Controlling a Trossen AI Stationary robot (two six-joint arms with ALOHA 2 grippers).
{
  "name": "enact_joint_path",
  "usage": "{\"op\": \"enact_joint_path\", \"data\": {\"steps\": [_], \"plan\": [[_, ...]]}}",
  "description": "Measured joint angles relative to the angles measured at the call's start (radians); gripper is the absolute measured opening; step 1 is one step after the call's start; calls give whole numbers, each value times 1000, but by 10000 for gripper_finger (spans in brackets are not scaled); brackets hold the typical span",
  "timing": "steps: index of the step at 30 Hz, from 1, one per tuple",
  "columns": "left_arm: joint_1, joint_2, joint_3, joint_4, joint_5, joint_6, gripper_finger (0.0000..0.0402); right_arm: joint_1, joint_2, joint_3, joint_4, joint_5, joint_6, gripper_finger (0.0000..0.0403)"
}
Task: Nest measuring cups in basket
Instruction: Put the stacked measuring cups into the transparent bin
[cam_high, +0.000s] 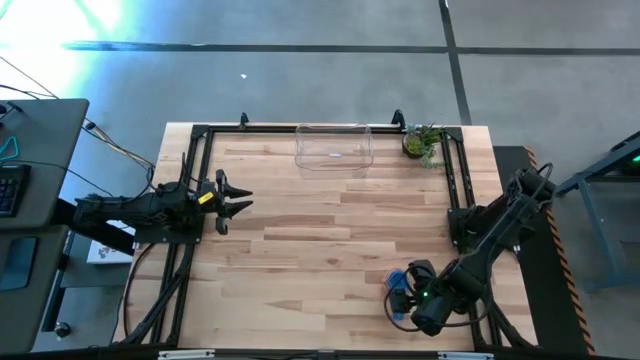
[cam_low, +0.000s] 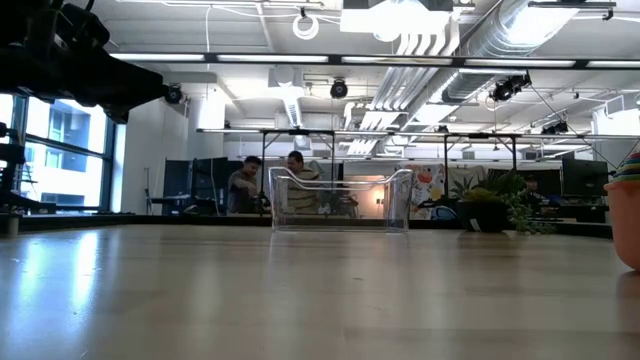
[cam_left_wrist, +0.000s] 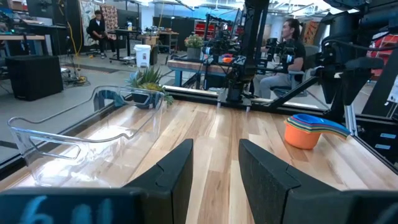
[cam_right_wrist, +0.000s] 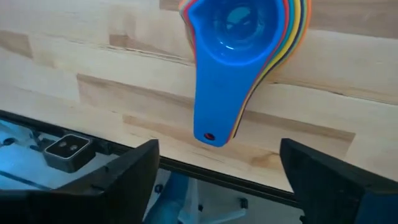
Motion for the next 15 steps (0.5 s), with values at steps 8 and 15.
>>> {"op": "enact_joint_path", "data": {"steps": [8, 15], "plan": [[0, 0, 0, 0, 0, 0, 117, 0, 78, 0, 12, 9, 52, 363], [0, 0, 0, 0, 0, 0, 117, -25, 128, 0, 28, 1, 46, 367]]}}
